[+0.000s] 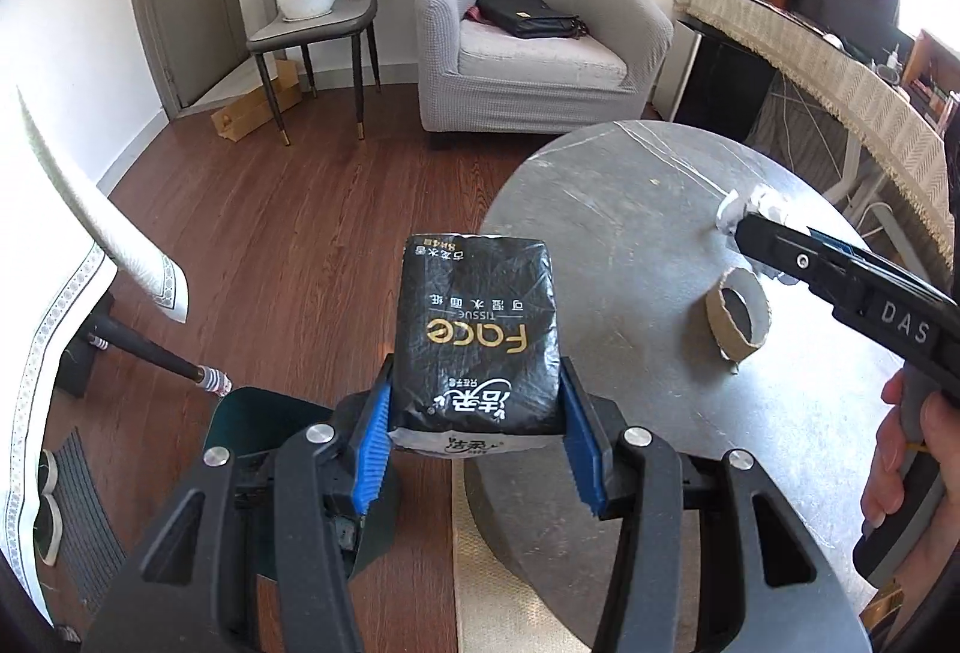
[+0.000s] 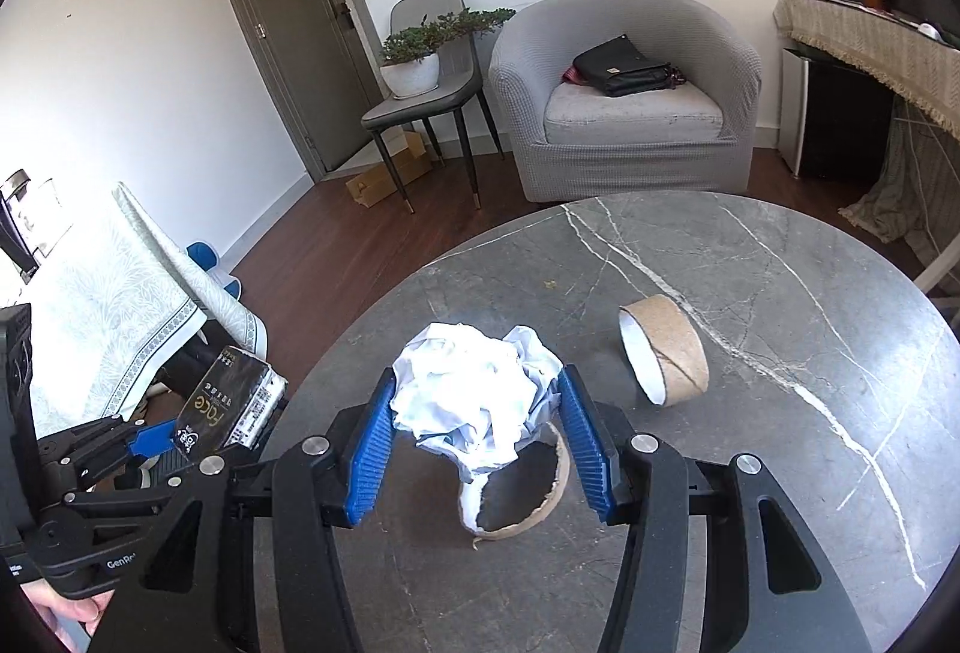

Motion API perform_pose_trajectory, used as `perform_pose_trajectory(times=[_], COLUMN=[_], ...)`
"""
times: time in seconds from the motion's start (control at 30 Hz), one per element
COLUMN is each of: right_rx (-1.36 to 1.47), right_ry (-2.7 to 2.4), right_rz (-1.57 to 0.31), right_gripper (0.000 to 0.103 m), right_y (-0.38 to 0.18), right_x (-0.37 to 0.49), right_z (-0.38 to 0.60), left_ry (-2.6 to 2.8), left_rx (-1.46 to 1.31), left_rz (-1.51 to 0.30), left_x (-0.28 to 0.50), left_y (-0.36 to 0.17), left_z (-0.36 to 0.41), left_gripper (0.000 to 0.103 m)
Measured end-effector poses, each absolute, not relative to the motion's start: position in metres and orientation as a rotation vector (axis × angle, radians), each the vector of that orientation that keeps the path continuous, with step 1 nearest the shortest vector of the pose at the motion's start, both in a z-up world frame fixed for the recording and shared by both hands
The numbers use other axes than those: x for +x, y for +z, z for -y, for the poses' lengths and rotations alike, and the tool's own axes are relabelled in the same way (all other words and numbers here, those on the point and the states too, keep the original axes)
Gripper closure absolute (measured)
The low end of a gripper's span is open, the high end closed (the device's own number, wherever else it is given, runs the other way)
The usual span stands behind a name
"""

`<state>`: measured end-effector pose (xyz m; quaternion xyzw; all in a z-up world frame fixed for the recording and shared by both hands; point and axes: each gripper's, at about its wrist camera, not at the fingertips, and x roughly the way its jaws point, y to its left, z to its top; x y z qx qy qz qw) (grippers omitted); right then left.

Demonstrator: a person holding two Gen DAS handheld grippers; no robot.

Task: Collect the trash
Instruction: 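Carry the tissue pack and crumpled paper over the green trash bin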

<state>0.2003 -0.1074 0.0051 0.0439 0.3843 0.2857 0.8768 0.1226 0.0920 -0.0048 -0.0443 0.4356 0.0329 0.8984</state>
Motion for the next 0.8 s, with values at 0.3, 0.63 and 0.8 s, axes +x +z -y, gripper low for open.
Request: perform_pose_trajectory(times=[0.3, 0.63, 0.8], right_rx=[0.066, -0.017, -0.039], right_ry=[0.692, 0.790, 0.818], right_rz=[-0.803, -0.814, -0.827], right_gripper=[0.049, 0.049, 0.049], right_y=[0.018, 0.021, 0.016], right_x=[0.178, 0.151, 0.144], right_z=[0.060, -0.006, -0.031], left_ry=[0.119, 0.179, 0.196], left_rx=[-0.140, -0.201, -0.224], left_rz=[-0.902, -0.918, -0.936], left_x=[0.103, 0.082, 0.074], left_y=[-0.003, -0.020, -0.032], left_z=[-0.140, -0.199, -0.225], left_gripper=[0.050, 0.050, 0.050])
